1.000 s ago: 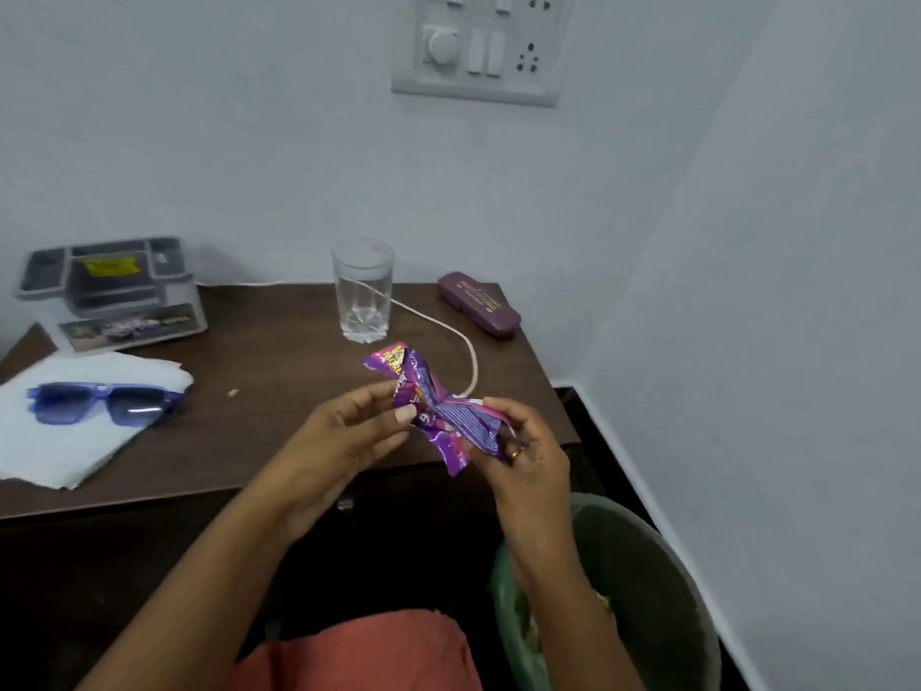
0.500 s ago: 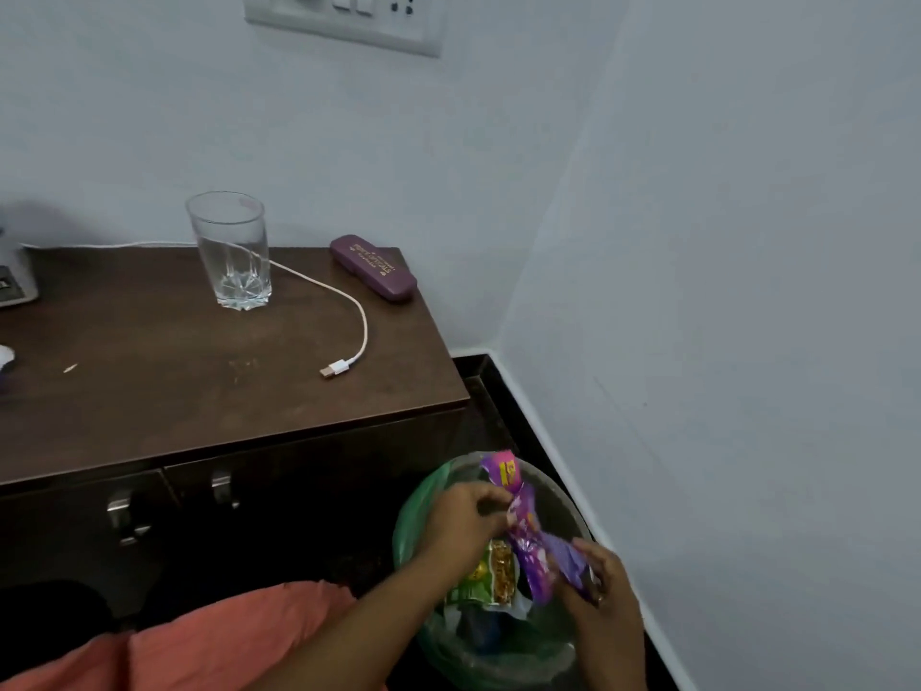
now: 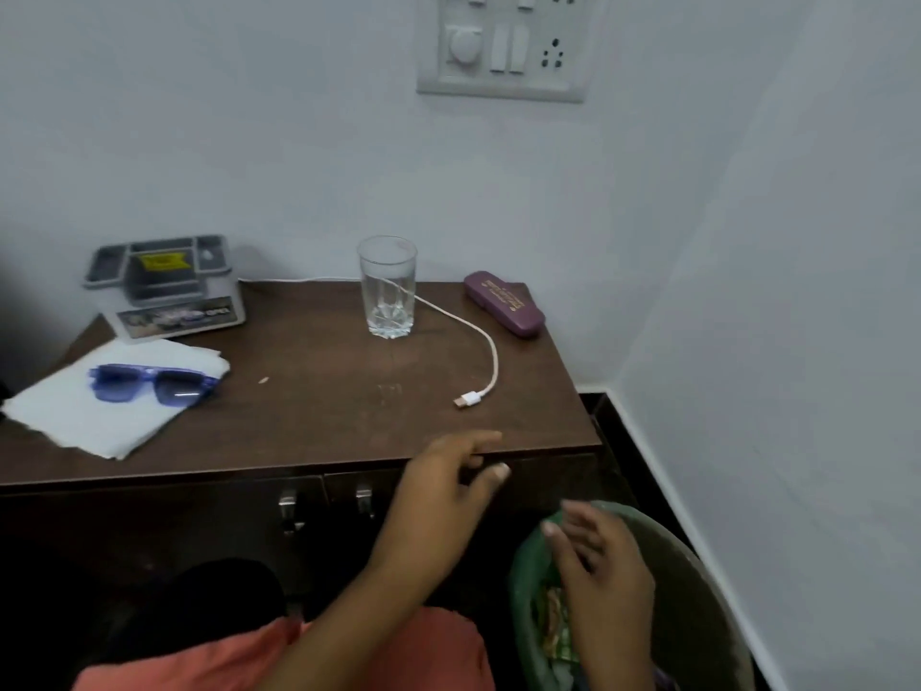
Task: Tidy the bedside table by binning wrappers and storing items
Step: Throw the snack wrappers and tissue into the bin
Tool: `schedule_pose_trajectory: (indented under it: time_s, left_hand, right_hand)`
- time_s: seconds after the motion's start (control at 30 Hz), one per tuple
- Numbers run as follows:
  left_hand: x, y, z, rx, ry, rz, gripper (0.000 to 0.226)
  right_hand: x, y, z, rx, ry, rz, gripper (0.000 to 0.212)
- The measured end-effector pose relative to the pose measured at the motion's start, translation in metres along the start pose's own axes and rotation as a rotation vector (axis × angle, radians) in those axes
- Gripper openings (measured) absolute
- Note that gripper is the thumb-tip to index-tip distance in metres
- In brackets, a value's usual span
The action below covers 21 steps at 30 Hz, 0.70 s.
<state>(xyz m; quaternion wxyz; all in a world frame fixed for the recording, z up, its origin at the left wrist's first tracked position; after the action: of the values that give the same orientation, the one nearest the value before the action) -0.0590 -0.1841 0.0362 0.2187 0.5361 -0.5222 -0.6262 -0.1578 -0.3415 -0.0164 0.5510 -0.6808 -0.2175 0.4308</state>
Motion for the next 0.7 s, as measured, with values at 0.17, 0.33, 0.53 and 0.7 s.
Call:
schedule_pose_trajectory:
  time_s: [0.17, 0.33, 0.53, 0.7]
  left_hand:
    - [-0.142, -0.047, 0.002, -0.095, 0.364, -0.357, 0.020]
    - [-0.201, -0.083, -0.005, -0.261, 0.415, -0.733, 0.026]
    - [-0.196, -0.113, -0.008, -0.374, 0.278, -0.779, 0.020]
    - [-0.195, -0.116, -0.012, -0.355, 0.305, -0.725, 0.022]
  right_hand:
    - [0.127, -0.102, -0.024, -0.347, -0.287, 0.022, 0.012]
    - [0.257, -0.148, -0.059, -0.461, -0.522, 0.145, 0.015]
    - [0.320, -0.152, -0.093, -0.470, -0.675, 0.335, 0.021]
    - [0.331, -0.160, -0.099, -0.565, -0.782, 0.520, 0.011]
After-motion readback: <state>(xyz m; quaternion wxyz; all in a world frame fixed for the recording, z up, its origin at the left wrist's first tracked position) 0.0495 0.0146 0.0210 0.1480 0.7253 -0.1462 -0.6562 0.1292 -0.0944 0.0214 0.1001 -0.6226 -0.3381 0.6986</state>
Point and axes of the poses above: each hand's wrist, its own z-axis away from the middle knuckle, its own x-axis out of the palm, y = z × x, the point moved 8 cm from there along -z, towards the middle knuckle, and after that the axes turned 6 degrees about -y, right-handed, at the moved point
